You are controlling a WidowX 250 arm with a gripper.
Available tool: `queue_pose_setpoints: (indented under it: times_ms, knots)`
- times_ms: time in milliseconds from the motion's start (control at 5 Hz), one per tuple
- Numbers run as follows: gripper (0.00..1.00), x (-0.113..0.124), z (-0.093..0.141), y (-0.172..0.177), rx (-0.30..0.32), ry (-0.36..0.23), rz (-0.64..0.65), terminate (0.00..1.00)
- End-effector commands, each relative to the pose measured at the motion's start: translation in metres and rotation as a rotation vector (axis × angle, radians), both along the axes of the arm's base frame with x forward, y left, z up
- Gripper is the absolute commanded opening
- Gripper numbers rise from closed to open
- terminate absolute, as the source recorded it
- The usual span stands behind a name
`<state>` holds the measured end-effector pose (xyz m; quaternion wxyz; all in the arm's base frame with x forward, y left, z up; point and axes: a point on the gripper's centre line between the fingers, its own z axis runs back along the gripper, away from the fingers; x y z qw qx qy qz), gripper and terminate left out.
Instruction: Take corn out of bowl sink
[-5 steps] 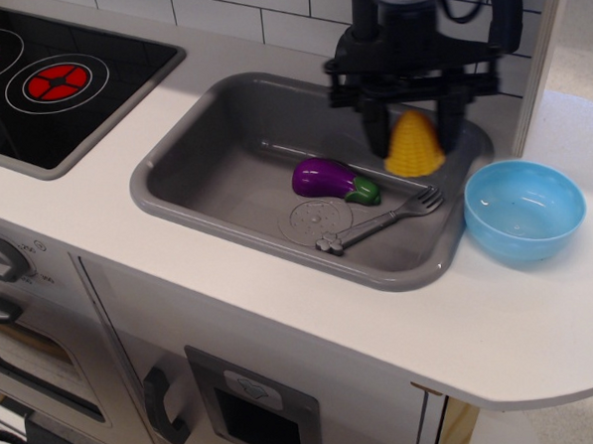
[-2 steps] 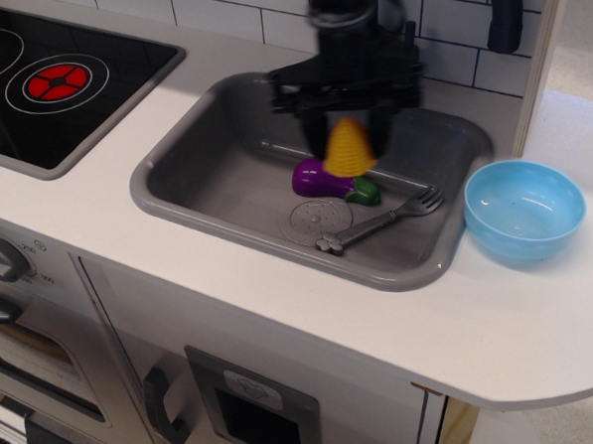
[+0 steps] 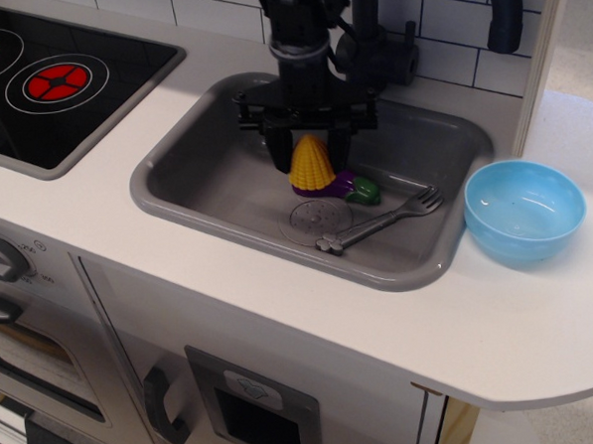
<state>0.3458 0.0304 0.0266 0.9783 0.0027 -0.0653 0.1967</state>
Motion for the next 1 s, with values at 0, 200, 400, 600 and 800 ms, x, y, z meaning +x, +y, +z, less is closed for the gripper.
queue_pose_setpoints:
  times_ms: [0,200,400,600,800]
  knots:
    - [0.0,-0.001,-0.009,0.016,0.07,-0.033,-0.024,0.0]
    - [0.0,-0.005,-0.017,0.019,0.093,-0.039,-0.038,0.0]
    - [1.0,-0.004,-0.014,0.02,0.089,-0.032,-0.043,0.0]
    - [1.0,-0.006,-0.002,0.022,0.083,-0.062,-0.043,0.0]
    - [1.0,-0.005,0.015,0.024,0.091,-0.074,-0.015,1.0]
